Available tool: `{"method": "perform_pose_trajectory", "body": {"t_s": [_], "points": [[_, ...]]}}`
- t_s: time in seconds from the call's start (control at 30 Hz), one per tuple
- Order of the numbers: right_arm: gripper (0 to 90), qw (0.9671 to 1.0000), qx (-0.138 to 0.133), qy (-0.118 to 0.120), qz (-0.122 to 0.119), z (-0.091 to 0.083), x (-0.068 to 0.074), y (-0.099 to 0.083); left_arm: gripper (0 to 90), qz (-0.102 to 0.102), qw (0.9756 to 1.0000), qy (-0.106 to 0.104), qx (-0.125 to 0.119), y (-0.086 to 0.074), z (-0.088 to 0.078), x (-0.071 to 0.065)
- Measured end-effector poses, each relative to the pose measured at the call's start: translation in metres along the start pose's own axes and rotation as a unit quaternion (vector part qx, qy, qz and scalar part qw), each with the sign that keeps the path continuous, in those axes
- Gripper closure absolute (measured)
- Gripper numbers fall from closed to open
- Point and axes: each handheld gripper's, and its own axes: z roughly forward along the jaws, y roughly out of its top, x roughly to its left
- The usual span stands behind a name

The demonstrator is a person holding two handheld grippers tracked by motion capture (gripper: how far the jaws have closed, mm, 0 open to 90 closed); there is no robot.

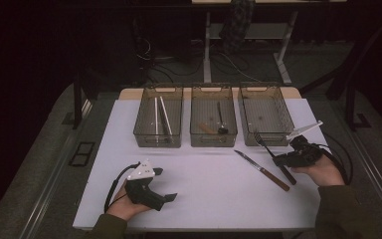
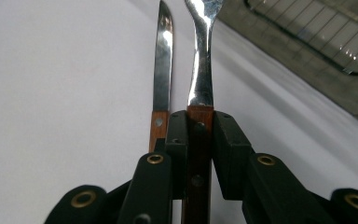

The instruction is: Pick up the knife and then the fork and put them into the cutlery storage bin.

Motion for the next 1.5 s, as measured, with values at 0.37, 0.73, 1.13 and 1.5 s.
{"method": "perform_pose_trajectory", "body": {"t_s": [0.37, 0.73, 1.13, 1.5], "points": [[77.0, 0.9968, -0.078, 0.008, 0.016, -0.01, -0.007, -0.004, 0.0, -0.003, 1.0, -0.001, -0.006, 0.0, -0.001, 0.002], [77.0, 0.9859, -0.165, -0.005, 0.028, -0.02, -0.008, -0.007, 0.0, -0.001, 1.0, 0.0, -0.004, 0.0, -0.001, 0.001], [77.0, 0.97, -0.236, -0.032, 0.046, -0.032, -0.01, -0.006, 0.0, -0.002, 1.0, 0.001, -0.003, 0.0, 0.0, 0.001], [77.0, 0.961, -0.263, -0.067, 0.053, -0.039, -0.016, 0.01, 0.0, -0.004, 1.0, 0.0, -0.006, 0.0, 0.0, 0.001]]}}
